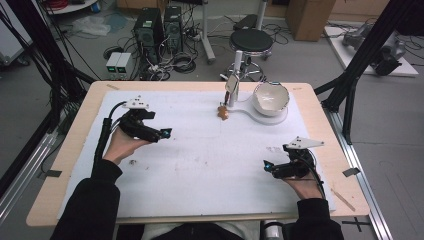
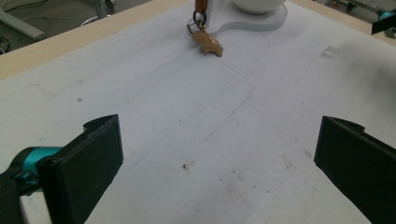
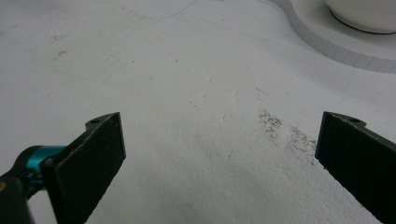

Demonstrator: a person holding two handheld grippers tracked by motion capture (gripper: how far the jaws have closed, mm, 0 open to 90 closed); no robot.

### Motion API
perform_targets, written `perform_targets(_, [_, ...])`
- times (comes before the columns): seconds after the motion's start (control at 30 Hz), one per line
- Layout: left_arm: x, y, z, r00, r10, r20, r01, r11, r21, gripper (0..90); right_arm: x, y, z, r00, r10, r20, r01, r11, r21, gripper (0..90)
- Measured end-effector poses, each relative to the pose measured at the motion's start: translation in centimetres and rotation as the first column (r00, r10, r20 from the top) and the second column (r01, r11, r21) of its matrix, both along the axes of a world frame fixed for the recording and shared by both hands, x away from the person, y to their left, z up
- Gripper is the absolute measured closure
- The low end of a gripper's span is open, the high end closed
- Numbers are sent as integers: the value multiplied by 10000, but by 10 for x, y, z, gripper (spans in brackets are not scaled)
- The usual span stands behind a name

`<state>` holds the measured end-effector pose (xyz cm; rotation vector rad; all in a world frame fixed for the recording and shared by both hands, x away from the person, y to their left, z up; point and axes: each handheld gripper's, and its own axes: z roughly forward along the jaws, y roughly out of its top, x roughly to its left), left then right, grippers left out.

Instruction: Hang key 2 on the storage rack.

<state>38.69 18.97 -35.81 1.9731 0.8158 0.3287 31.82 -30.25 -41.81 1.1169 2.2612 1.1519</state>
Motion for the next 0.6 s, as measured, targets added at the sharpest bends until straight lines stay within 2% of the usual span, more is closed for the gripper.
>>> perform_targets(0.23, [-17, 19, -9, 9993, 313, 226, -315, 9995, 50, 17, -1, -1, 0, 10000, -36, -40, 36, 10000, 7, 6])
perform_targets(0.37, [-27, 27, -13, 9995, 269, 186, -271, 9996, 99, 17, -1, -1, 0, 10000, -28, 10, 28, 10000, 20, 6])
perform_targets(0.47, [-35, 33, -16, 9989, 371, 289, -373, 9993, 52, 17, -1, -1, 0, 10000, -43, 6, 43, 10000, 18, 6])
perform_targets(0.6, [-47, 48, -25, 9979, 629, 184, -630, 9980, 84, 17, -3, -2, 0, 9999, -98, -34, 98, 10000, -4, 6])
